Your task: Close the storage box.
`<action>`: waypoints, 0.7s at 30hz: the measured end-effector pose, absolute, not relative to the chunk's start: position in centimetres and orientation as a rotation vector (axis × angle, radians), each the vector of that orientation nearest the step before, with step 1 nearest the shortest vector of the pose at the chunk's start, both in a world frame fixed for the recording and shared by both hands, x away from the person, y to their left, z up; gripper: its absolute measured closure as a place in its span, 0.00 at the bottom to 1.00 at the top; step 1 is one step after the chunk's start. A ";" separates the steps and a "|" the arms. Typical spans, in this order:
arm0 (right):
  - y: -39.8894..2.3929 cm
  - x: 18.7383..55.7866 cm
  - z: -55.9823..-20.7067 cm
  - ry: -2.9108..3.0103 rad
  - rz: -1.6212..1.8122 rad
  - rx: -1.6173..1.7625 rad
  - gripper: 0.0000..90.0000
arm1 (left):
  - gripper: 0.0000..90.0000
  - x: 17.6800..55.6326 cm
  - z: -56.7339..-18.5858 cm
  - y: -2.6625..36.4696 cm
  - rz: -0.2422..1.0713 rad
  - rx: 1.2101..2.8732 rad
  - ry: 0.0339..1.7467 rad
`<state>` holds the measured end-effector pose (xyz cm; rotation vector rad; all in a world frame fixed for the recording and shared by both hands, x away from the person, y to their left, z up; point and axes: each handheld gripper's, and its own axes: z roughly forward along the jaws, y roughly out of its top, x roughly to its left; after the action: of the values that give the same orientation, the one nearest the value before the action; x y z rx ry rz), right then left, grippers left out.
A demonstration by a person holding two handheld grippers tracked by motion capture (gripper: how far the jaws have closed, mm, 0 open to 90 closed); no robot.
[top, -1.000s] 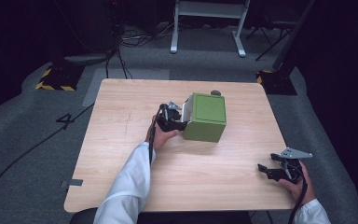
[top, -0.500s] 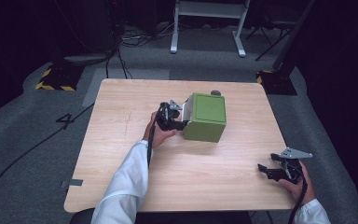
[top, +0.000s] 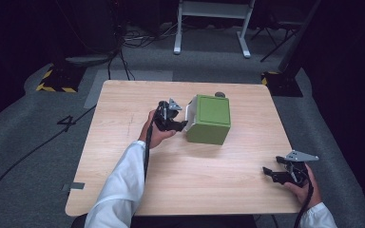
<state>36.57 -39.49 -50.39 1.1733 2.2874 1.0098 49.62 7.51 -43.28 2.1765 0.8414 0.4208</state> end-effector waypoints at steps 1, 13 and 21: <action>-39.5 36.6 -50.4 2.287 1.010 1.173 0.20 | 0.46 49.6 -43.3 7.5 0.421 2.176 0.841; -39.5 36.6 -50.4 2.287 1.009 1.172 0.20 | 0.39 48.1 -42.4 9.3 0.471 2.265 0.823; -39.5 36.6 -50.4 2.287 1.009 1.173 0.20 | 0.32 46.6 -42.1 10.3 0.510 2.311 0.809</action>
<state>36.56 -39.49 -50.38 1.1729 2.2873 1.0087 46.63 10.34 -42.10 2.3111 0.8095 0.5103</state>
